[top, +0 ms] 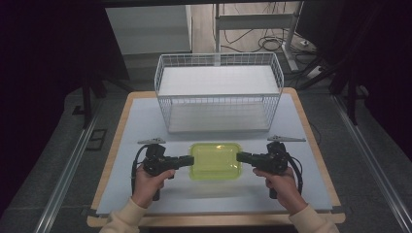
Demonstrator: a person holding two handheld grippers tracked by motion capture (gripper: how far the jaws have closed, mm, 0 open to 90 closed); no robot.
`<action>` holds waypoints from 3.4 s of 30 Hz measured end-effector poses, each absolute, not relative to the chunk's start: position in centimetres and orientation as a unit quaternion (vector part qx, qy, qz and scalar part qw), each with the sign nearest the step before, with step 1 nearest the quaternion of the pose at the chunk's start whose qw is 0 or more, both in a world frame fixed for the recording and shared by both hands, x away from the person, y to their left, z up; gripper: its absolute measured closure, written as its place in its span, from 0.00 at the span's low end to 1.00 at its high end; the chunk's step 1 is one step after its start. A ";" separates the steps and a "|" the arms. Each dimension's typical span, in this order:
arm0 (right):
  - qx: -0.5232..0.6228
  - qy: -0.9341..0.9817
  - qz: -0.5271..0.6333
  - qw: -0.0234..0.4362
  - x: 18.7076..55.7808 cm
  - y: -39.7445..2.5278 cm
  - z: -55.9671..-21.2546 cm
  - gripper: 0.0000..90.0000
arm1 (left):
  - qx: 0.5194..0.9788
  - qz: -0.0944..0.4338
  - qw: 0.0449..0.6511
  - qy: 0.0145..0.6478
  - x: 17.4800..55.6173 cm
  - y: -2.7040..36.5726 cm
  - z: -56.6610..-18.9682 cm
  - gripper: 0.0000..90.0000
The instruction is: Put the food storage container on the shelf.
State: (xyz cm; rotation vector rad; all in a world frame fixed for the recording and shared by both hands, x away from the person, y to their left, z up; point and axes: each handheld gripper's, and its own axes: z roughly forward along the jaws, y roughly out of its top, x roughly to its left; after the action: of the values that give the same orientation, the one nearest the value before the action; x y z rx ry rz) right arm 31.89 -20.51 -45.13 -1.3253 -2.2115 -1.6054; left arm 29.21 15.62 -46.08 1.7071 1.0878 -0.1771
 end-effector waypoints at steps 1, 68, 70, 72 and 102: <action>-0.436 -0.727 -0.528 0.053 32.0 -20.4 -45.0 0.91 | 0.714 -0.073 0.527 0.455 29.2 15.7 -46.0 0.90; -0.413 -0.722 -0.555 0.003 35.8 -19.9 -36.0 0.91 | 0.719 -0.016 0.550 0.425 33.6 15.7 -37.0 0.90; -0.412 -0.722 -0.556 0.000 36.0 -20.0 -35.9 0.91 | 0.720 -0.015 0.550 0.424 33.7 15.6 -36.7 0.90; -0.412 -0.722 -0.556 -0.002 36.2 -20.1 -35.6 0.91 | 0.721 -0.011 0.550 0.421 33.9 15.5 -36.3 0.90; -0.400 -0.728 -0.556 -0.033 39.8 -19.6 -31.4 0.91 | 0.708 -0.007 0.565 0.425 37.7 15.7 -33.1 0.90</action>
State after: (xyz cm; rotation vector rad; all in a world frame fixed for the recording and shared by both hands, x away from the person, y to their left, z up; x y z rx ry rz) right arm 39.75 -19.64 -31.36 -1.2825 -2.3364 -1.7849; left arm 37.71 15.75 -33.07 1.6647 0.9989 -0.0161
